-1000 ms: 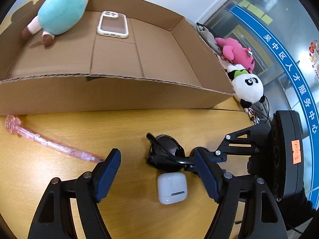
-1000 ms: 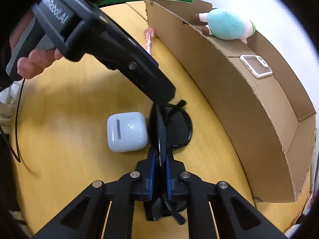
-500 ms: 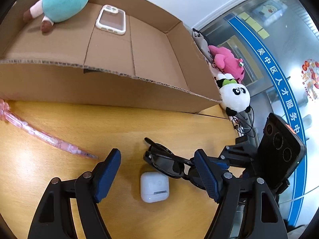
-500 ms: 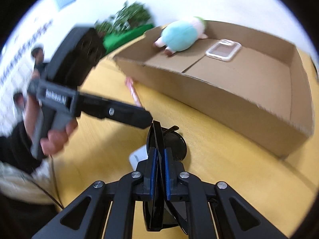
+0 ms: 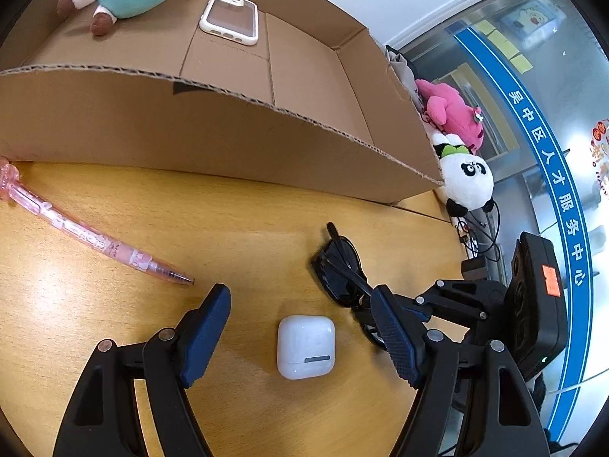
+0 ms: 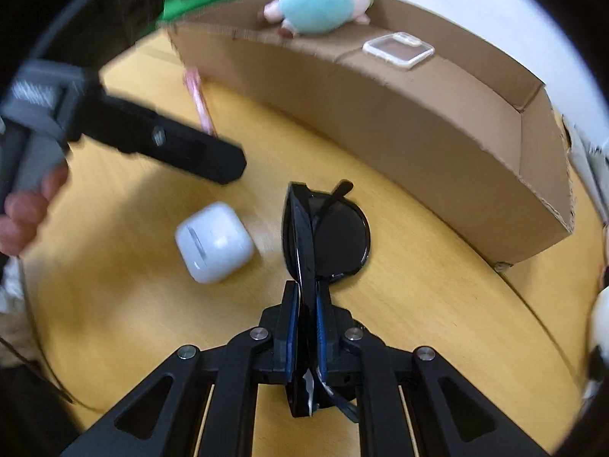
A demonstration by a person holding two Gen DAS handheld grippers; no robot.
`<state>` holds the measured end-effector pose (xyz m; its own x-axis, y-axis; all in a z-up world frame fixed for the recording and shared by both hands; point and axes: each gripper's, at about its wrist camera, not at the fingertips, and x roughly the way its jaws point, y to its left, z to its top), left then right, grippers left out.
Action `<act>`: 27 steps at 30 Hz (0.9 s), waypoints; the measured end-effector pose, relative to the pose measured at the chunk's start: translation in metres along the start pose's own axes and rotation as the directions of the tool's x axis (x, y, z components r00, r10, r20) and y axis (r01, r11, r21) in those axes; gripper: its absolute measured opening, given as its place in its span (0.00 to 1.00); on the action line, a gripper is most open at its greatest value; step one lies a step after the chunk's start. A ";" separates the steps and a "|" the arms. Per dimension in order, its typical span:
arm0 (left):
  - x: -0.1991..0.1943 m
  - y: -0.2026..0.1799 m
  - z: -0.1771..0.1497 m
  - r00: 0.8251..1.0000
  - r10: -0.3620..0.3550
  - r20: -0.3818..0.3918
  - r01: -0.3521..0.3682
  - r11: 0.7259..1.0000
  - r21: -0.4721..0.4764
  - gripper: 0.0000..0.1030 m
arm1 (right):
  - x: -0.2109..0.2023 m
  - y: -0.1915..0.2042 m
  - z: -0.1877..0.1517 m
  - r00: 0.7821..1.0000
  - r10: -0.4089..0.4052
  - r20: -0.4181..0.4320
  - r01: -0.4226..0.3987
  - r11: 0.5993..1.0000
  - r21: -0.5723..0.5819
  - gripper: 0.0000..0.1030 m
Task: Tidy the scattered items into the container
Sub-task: 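Close the right gripper on the sunglasses and lift them, then carry the sunglasses with the right gripper over the box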
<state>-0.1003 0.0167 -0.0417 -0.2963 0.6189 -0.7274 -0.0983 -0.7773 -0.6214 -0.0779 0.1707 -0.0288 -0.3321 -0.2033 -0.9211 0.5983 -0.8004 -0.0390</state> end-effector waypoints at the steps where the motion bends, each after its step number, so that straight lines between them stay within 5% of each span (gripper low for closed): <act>1: 0.001 0.000 0.000 1.000 -0.001 -0.002 0.001 1.000 -0.002 0.77 | 0.000 -0.001 0.001 1.000 0.002 -0.004 -0.002 1.000 0.005 0.08; 4: 0.004 0.000 -0.001 1.000 0.001 -0.011 -0.001 1.000 -0.003 0.77 | -0.001 -0.009 0.003 1.000 -0.006 0.013 0.005 0.999 0.038 0.07; 8: 0.005 -0.002 0.001 1.000 -0.016 -0.019 0.016 1.000 0.002 0.77 | -0.014 -0.025 0.004 0.992 0.072 0.107 -0.086 0.987 0.137 0.07; 16: 0.015 -0.010 0.008 0.987 -0.152 -0.054 0.149 0.987 -0.052 0.77 | -0.059 -0.041 0.000 0.922 0.179 0.342 -0.284 0.914 0.289 0.07; 19: 0.017 -0.010 0.010 0.973 -0.224 -0.059 0.218 0.971 -0.095 0.66 | -0.066 -0.042 0.000 0.898 0.214 0.384 -0.343 0.887 0.310 0.07; 22: 0.017 -0.008 0.012 0.964 -0.260 -0.055 0.251 0.959 -0.128 0.39 | -0.065 -0.041 -0.006 0.887 0.245 0.392 -0.381 0.868 0.319 0.07; 26: 0.019 -0.006 0.011 0.965 -0.253 -0.070 0.241 0.960 -0.144 0.10 | -0.060 -0.031 -0.006 0.894 0.248 0.373 -0.373 0.874 0.312 0.07; 27: 0.019 -0.007 0.010 0.966 -0.249 -0.071 0.237 0.961 -0.144 0.10 | -0.059 -0.029 -0.005 0.897 0.246 0.366 -0.368 0.876 0.311 0.07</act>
<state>-0.1149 0.0323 -0.0483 -0.1940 0.7996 -0.5683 -0.0277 -0.5835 -0.8116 -0.0722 0.2086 0.0246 -0.4177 -0.5861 -0.6942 0.4193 -0.8022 0.4250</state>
